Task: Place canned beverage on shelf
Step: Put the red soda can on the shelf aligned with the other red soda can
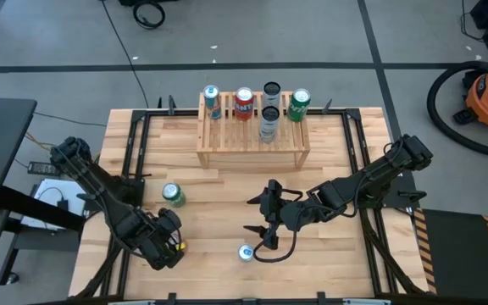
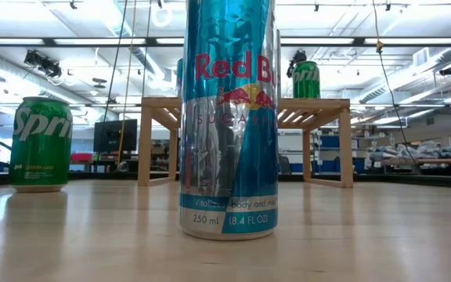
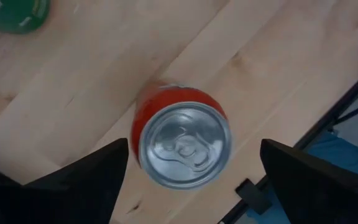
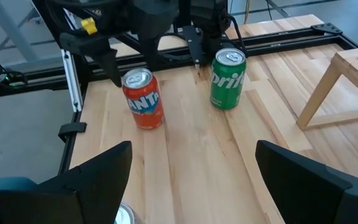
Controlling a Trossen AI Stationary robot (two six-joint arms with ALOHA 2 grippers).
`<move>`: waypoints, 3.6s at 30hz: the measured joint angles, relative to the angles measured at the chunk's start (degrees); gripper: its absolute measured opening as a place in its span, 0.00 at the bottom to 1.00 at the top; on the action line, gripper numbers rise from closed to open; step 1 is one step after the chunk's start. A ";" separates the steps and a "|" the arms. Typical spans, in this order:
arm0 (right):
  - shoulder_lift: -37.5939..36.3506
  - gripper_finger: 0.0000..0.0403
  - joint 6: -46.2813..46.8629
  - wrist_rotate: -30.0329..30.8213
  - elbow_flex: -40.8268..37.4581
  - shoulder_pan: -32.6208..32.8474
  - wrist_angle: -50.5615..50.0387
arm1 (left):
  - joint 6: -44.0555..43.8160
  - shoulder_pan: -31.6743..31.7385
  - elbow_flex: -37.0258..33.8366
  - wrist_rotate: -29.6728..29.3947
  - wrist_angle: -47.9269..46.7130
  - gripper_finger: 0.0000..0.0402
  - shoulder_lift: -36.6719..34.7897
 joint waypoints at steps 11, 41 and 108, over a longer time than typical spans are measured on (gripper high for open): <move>0.00 0.87 0.00 0.00 0.00 0.00 3.03 | -1.20 0.27 -0.02 -0.03 0.50 0.91 3.22; 0.00 0.87 0.00 0.00 0.00 0.00 5.60 | -0.95 0.20 -0.02 -1.17 -2.43 0.91 6.36; -0.02 0.87 -0.03 -1.85 0.00 -2.32 11.26 | 21.53 5.67 5.12 6.07 -4.51 0.75 6.51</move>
